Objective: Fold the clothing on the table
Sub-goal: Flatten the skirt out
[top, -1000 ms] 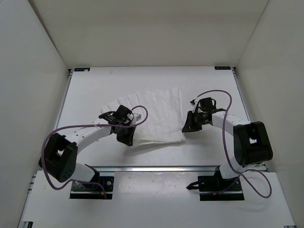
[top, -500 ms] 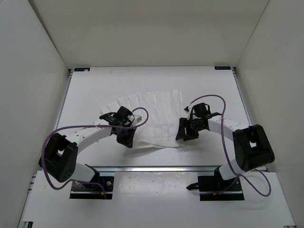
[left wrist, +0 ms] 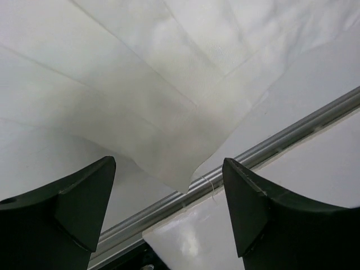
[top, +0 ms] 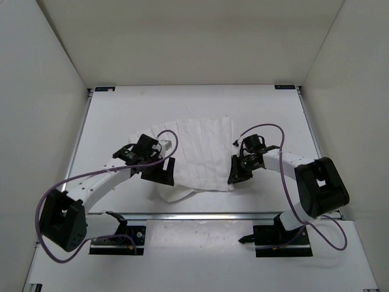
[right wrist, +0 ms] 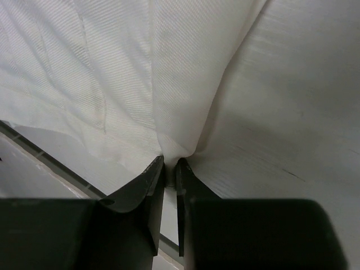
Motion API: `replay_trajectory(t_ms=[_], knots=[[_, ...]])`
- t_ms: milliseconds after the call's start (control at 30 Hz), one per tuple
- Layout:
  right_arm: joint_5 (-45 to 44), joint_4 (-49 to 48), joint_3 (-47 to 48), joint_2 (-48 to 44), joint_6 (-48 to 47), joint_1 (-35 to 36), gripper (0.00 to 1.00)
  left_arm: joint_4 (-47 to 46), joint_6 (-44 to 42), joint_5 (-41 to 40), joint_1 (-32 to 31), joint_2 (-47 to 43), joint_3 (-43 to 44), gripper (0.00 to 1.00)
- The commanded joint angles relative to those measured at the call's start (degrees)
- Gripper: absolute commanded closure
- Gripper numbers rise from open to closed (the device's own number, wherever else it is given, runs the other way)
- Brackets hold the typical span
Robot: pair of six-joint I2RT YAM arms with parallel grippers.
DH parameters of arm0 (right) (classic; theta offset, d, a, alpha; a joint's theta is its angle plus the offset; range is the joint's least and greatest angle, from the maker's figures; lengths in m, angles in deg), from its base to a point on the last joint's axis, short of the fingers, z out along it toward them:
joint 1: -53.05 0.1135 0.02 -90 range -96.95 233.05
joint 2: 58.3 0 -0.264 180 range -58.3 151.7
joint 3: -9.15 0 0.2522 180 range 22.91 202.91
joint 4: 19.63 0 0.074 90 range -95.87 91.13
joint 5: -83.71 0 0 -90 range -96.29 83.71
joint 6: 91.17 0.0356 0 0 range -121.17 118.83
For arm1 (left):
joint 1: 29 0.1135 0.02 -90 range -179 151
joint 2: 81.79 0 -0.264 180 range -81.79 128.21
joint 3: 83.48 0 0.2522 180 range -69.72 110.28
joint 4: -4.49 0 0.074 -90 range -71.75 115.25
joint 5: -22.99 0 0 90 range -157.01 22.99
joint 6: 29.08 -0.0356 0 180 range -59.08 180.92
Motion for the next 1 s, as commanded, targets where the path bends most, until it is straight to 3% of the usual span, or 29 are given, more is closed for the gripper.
replay_trajectory(t_ms=[0, 167, 400, 767, 967], knots=[[0.13, -0.55, 1.66, 1.22, -0.62, 0.84, 0.91, -2.90, 6.32, 0.90, 3.62, -6.88, -2.80, 0.12], [0.92, -0.20, 2.36, 1.40, -1.07, 0.93, 0.99, -2.74, 10.64, -0.93, 6.35, -8.83, -5.45, 0.21], [1.80, 2.27, 4.21, 1.75, -3.26, 1.02, 1.00, -2.90, 17.58, -5.16, 4.77, -6.54, -9.67, 0.33], [2.94, 6.92, 7.19, 3.86, -8.97, 1.11, 0.99, -14.94, 31.46, -4.11, 3.72, -10.85, -21.44, 0.30], [4.69, 6.31, 6.93, 4.82, -9.77, 1.19, 0.99, -16.00, 33.67, -5.86, 1.70, -8.48, -20.84, 0.32]])
